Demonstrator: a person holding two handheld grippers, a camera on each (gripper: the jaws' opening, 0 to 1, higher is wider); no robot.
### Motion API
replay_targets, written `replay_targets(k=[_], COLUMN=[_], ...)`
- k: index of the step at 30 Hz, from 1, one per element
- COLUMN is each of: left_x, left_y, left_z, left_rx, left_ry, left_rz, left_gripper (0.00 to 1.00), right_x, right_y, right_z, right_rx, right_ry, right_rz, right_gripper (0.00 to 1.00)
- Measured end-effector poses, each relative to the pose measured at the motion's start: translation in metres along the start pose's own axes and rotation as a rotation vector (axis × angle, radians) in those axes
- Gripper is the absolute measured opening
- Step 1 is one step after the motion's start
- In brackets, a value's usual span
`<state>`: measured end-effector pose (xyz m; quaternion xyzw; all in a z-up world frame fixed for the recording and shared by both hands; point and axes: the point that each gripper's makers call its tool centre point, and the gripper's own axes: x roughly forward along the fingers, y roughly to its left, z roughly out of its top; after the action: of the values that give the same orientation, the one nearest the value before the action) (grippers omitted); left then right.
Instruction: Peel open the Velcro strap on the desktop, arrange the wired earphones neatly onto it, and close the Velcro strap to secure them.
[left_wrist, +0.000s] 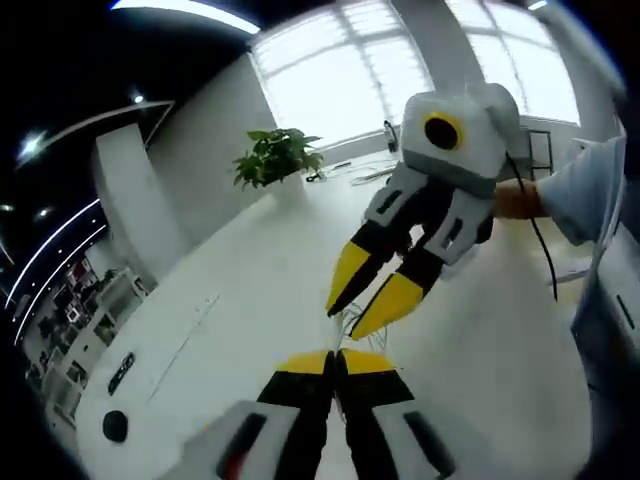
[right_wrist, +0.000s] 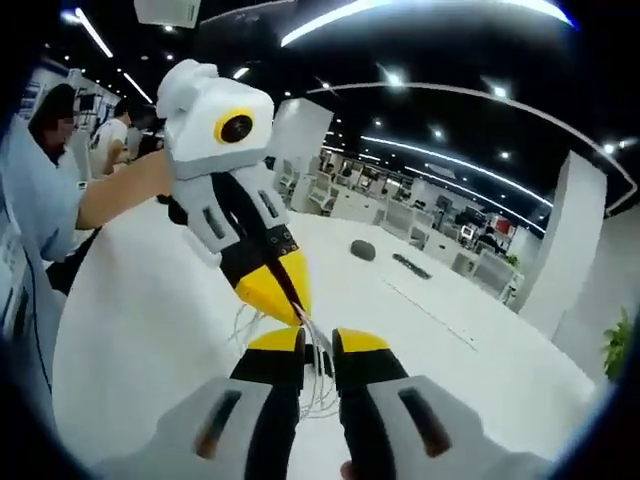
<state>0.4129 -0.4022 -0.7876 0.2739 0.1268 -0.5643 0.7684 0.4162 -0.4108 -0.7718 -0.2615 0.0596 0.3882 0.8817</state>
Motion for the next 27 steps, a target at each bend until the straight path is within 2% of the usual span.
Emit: replay_targets(k=[4, 9, 17, 27], left_x=[0.004, 0.007, 0.017, 0.041], left_y=[0.004, 0.008, 0.023, 0.031], left_z=[-0.002, -0.007, -0.016, -0.044], left_rx=[-0.008, -0.021, -0.065, -0.054], left_ry=[0.004, 0.013, 0.014, 0.069], left_rz=[-0.011, -0.014, 0.018, 0.062], left_gripper=[0.06, 0.06, 0.06, 0.06], right_x=[0.010, 0.016, 0.026, 0.047], right_y=[-0.005, -0.006, -0.011, -0.013], right_z=[-0.012, -0.022, -0.033, -0.064], right_rx=[-0.014, -0.004, 0.040, 0.113], right_ry=[0.045, 0.064, 0.094, 0.181], right_rz=[0.017, 0.045, 0.083, 0.139], right_gripper=[0.12, 0.10, 0.08, 0.07])
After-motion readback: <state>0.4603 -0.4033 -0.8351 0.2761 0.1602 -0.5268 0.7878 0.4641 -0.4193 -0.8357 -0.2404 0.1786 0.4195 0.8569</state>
